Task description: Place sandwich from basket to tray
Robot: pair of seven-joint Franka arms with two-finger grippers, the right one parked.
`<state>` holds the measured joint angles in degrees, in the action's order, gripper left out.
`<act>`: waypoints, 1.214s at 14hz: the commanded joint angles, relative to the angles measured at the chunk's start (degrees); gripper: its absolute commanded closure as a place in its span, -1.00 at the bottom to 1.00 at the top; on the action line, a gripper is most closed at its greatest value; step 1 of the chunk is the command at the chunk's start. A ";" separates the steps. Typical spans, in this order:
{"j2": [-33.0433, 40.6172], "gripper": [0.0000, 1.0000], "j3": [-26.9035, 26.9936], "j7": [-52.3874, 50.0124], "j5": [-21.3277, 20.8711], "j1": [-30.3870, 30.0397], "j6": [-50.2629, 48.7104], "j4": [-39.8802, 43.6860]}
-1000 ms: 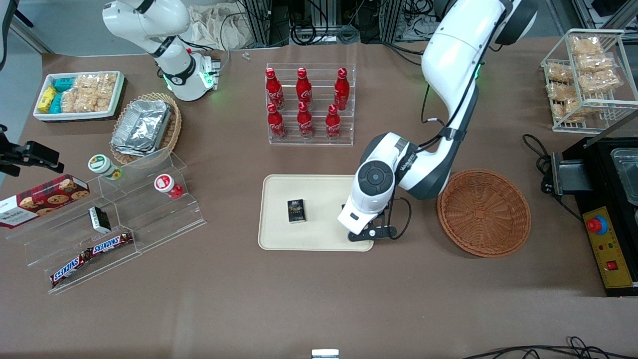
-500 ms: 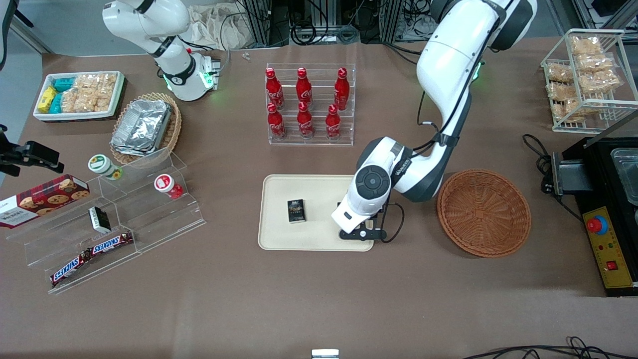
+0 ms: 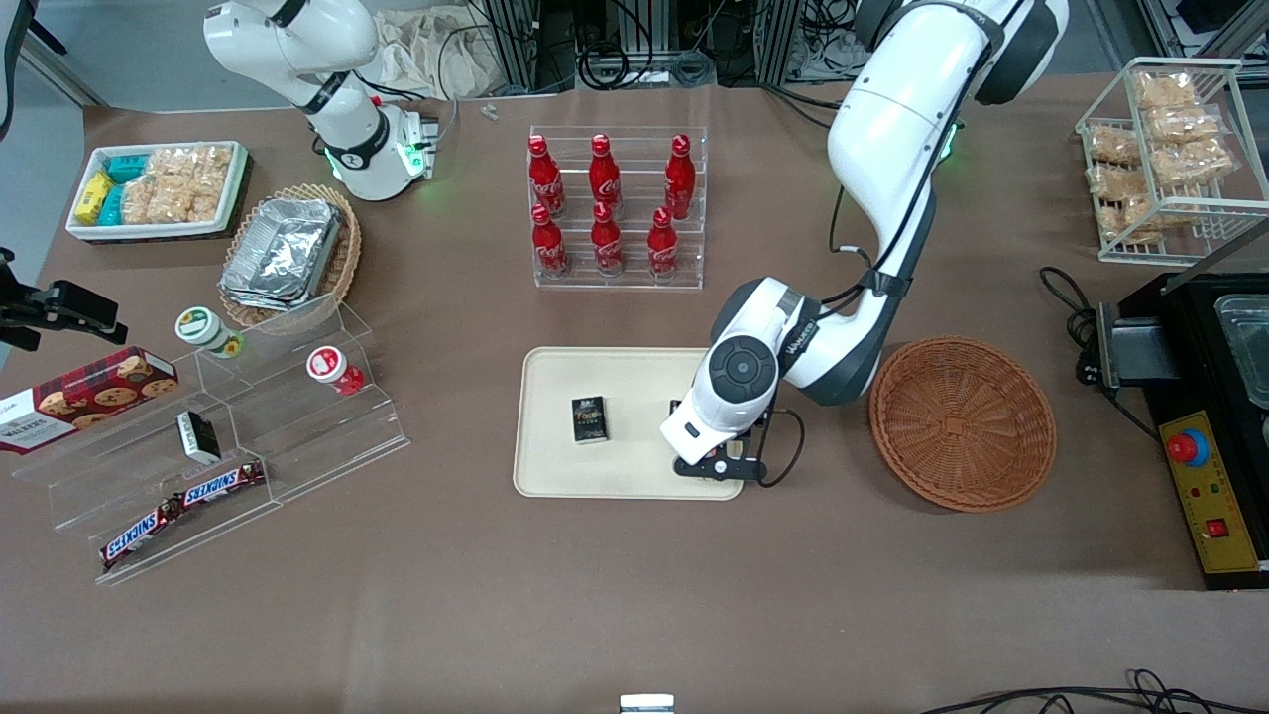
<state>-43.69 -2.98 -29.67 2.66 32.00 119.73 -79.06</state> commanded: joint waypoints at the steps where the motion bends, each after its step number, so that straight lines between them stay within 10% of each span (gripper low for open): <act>1: 2.54 -0.96 0.26 -2.05 4.00 -0.62 -0.81 0.05; 10: 27.64 -0.99 2.98 -3.03 1.68 -9.05 -22.35 -11.25; 17: 36.91 -0.99 3.24 19.80 -1.59 -23.55 -26.74 -14.99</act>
<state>-7.98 0.94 -14.10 2.23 11.40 93.89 -93.39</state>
